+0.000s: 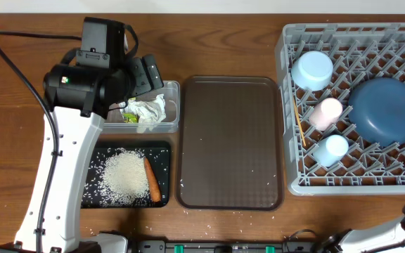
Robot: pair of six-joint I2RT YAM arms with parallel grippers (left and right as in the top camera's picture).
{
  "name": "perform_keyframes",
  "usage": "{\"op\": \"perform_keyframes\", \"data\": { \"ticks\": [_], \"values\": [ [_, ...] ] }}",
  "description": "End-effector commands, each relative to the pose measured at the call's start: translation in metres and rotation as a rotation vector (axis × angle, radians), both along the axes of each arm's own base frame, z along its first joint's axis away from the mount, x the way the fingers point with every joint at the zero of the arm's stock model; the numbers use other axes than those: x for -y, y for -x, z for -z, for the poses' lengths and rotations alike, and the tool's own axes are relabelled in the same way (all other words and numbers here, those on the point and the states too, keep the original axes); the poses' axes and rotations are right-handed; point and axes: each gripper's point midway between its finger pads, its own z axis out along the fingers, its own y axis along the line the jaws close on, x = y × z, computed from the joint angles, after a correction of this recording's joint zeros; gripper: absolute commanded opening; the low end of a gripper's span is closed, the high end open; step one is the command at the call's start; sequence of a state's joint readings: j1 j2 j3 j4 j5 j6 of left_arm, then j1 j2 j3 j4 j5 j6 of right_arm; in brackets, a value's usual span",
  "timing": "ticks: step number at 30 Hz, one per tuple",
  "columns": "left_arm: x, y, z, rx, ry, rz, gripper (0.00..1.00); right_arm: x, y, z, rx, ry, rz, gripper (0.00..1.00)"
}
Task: Sort waste into correct bins and load items into the dishwasher rack
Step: 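Release the blue plate in the rack and raise the right gripper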
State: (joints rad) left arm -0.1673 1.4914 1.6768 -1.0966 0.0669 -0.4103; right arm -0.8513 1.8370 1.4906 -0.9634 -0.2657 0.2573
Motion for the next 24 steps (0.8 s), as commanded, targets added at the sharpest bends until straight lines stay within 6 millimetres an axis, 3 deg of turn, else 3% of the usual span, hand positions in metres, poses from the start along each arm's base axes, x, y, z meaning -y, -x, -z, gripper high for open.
{"op": "perform_keyframes", "data": {
  "ticks": [1, 6, 11, 19, 24],
  "values": [
    [-0.005, -0.001, 0.000, 0.002, -0.022, -0.006, 0.94, -0.025, -0.033, -0.049, 0.128, 0.073, -0.135, 0.48],
    [-0.005, -0.001, 0.000, 0.002, -0.022, -0.006, 0.94, -0.090, -0.067, -0.088, 0.220, 0.166, -0.415, 0.55],
    [-0.005, -0.001, 0.000, 0.003, -0.022, -0.006, 0.94, -0.179, -0.093, -0.113, 0.291, 0.239, -0.723, 0.56],
    [-0.005, -0.001, 0.000, 0.003, -0.022, -0.006, 0.94, -0.267, -0.095, -0.088, 0.164, 0.298, -0.951, 0.54],
    [-0.005, -0.001, 0.000, 0.003, -0.022, -0.006, 0.94, -0.304, -0.096, -0.066, 0.114, 0.306, -1.034, 0.55]
  ]
}}
